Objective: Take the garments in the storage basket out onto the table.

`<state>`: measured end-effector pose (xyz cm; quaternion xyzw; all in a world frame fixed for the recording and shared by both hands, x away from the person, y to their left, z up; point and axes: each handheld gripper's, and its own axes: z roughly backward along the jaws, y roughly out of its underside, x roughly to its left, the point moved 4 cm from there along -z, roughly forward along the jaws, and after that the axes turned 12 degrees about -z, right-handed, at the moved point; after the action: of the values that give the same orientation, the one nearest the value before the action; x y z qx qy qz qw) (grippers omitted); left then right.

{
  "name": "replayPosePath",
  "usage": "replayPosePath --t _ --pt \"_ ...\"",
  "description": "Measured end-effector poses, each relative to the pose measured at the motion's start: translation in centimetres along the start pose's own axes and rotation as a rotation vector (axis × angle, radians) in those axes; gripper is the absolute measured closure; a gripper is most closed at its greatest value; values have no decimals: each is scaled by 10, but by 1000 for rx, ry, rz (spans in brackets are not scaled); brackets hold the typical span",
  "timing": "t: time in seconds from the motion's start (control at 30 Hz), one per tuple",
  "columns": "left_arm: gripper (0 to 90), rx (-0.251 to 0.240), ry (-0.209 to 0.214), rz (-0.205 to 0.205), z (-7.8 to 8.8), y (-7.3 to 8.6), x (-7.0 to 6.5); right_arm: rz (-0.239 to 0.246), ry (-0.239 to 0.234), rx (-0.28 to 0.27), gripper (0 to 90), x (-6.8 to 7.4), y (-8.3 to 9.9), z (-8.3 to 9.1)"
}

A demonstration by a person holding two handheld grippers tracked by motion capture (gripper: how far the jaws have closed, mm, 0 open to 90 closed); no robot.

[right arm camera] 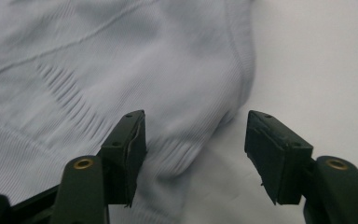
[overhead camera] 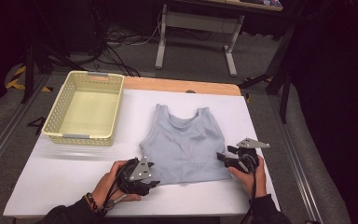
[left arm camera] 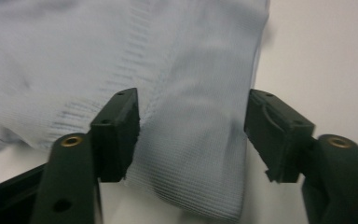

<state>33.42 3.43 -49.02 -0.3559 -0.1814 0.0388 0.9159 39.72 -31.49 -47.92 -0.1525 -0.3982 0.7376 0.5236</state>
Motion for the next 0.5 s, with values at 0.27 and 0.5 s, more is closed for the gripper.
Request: replayPosePath --t 0.27,0.5 --pt "720 -39 98 65 -3 11 8 -30 -51 65 721 11 17 3" --pt "878 -31 72 2 2 13 8 -6 -60 60 821 23 20 19"
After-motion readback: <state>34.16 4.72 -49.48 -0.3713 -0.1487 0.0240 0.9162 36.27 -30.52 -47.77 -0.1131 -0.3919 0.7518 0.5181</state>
